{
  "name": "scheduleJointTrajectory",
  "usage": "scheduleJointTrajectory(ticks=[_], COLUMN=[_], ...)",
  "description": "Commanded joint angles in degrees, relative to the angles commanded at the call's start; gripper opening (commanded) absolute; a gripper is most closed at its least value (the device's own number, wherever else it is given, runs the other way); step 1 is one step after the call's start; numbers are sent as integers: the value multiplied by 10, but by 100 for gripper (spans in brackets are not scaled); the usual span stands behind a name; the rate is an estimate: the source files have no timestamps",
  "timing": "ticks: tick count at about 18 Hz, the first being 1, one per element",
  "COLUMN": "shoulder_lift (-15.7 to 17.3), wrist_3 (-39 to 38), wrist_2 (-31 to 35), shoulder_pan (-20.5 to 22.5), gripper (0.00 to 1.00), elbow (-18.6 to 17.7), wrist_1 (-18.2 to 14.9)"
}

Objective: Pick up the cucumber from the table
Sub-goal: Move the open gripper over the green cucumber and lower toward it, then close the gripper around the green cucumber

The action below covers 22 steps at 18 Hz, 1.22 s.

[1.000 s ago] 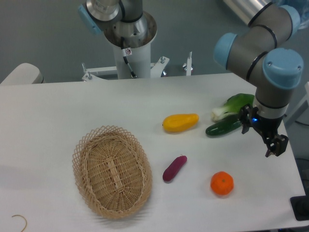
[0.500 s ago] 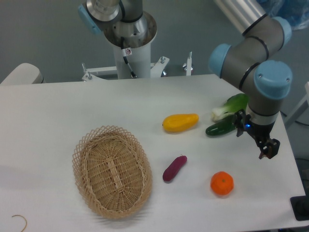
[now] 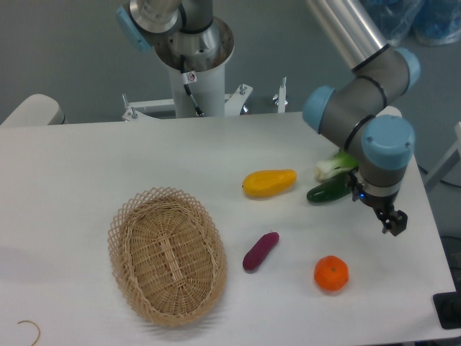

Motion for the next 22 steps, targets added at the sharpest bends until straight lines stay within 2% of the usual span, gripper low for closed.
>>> scheduleJointTrajectory(ticks=[2, 5, 13, 22], shoulder_lift=[4, 16, 36, 42], wrist_3=[-12, -50, -53, -77], wrist_2=[2, -3, -2, -3], shoulder_pan=[2, 3, 4, -4], gripper=[100, 100, 100, 100], elbow=[-8, -42, -101, -126], wrist_1=[1, 8, 47, 54])
